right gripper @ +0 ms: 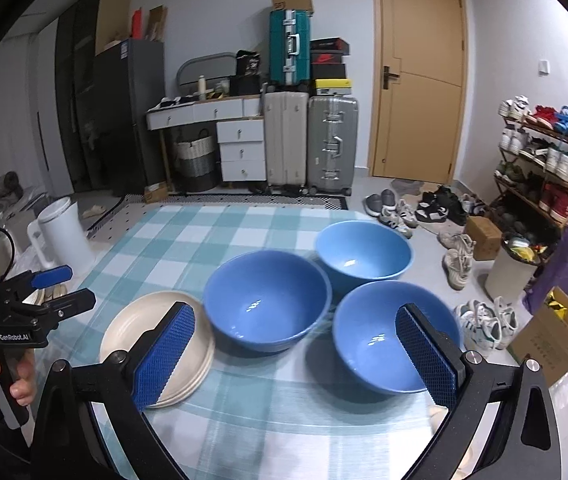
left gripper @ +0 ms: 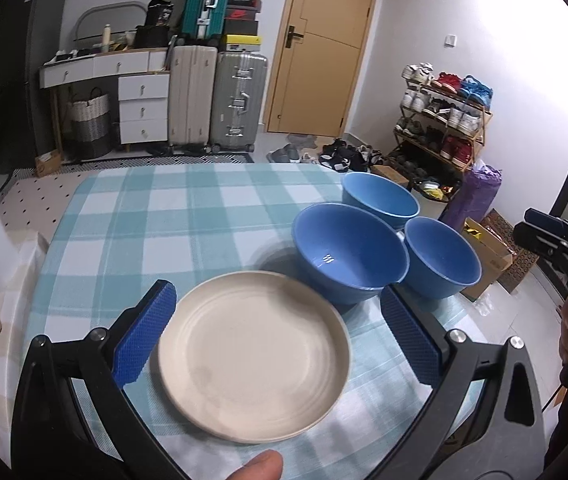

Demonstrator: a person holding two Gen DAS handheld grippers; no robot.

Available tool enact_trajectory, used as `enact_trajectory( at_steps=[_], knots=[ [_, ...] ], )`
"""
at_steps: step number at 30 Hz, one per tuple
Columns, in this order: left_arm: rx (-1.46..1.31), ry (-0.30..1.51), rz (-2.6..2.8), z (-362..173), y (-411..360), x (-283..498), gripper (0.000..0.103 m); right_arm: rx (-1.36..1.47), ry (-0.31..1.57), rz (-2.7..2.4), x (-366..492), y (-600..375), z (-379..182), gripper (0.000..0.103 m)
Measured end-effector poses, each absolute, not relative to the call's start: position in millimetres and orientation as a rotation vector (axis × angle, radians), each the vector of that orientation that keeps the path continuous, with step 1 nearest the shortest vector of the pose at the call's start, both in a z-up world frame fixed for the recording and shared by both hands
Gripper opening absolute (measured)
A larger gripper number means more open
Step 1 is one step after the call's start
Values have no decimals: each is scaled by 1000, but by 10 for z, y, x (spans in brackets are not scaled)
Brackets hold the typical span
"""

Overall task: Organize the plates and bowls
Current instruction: 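Move the left tool to a blue bowl while the right tool approaches another blue bowl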

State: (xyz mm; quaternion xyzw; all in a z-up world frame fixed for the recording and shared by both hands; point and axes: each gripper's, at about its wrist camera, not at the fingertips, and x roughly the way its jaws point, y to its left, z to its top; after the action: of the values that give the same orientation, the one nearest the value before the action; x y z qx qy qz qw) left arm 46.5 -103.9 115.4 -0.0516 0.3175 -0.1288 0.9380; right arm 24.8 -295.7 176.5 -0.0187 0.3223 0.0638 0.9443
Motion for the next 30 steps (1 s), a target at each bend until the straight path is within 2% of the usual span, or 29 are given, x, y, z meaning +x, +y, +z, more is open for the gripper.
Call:
enact_trajectory(
  at_steps=[14, 30],
  knots=[
    [-67, 667, -282, 1405, -1636, 972, 102, 2, 679, 67, 411, -3613, 2017, 102],
    [10, 726, -307, 1444, -2330, 1907, 102, 99, 720, 50, 1047, -4147, 1867, 102]
  ],
)
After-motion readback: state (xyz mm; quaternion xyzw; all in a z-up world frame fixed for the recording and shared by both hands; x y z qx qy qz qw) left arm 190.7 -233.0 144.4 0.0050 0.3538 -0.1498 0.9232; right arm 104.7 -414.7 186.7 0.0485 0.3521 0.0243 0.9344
